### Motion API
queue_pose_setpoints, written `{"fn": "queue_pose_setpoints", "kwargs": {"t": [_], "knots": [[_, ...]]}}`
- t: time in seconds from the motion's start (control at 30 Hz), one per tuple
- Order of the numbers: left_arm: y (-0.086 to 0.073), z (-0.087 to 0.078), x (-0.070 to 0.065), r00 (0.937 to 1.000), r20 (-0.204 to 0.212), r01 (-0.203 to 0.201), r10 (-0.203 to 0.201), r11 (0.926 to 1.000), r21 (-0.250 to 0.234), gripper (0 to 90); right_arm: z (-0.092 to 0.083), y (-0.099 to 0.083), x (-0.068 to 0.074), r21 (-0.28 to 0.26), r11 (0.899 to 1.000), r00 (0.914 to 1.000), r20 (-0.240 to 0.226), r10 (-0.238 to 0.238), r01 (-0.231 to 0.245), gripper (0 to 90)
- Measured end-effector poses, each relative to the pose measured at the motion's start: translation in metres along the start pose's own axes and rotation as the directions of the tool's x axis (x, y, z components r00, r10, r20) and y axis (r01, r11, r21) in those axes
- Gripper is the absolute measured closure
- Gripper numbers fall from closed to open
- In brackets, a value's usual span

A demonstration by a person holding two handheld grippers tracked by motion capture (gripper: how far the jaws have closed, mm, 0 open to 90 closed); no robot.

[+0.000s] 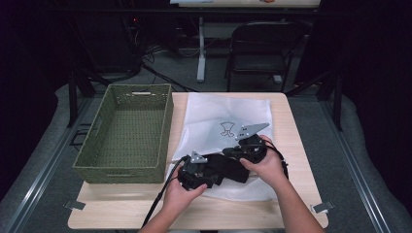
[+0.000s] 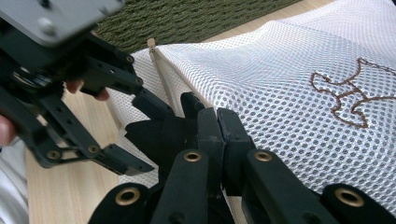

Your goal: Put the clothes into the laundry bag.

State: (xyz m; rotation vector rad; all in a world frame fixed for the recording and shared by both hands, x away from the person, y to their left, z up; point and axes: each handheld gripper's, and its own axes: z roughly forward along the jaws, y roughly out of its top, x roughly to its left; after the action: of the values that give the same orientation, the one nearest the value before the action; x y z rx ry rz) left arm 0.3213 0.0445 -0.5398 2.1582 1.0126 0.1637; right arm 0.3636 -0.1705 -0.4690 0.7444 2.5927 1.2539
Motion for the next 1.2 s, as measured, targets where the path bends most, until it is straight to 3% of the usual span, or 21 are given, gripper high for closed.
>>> {"fn": "queue_pose_setpoints", "kwargs": {"t": [0.2,0.63,1.2], "knots": [[-0.006,0.016,0.007,0.9993,-0.02,0.032,-0.032,0.9993,0.018,39.8,0.0,0.0,0.0,0.0,1.0,1.0,0.0,-0.002,0.002,89.3],[-0.009,0.028,0.007,0.9994,-0.018,0.031,-0.031,0.9993,0.023,41.7,0.0,0.0,0.001,-0.001,1.0,1.0,0.0,-0.005,0.005,89.3],[-0.011,0.033,0.002,0.9987,-0.051,-0.002,0.002,1.0,0.008,74.1,0.002,-0.001,0.001,0.001,1.0,1.0,-0.005,0.0,0.0,89.3]]}}
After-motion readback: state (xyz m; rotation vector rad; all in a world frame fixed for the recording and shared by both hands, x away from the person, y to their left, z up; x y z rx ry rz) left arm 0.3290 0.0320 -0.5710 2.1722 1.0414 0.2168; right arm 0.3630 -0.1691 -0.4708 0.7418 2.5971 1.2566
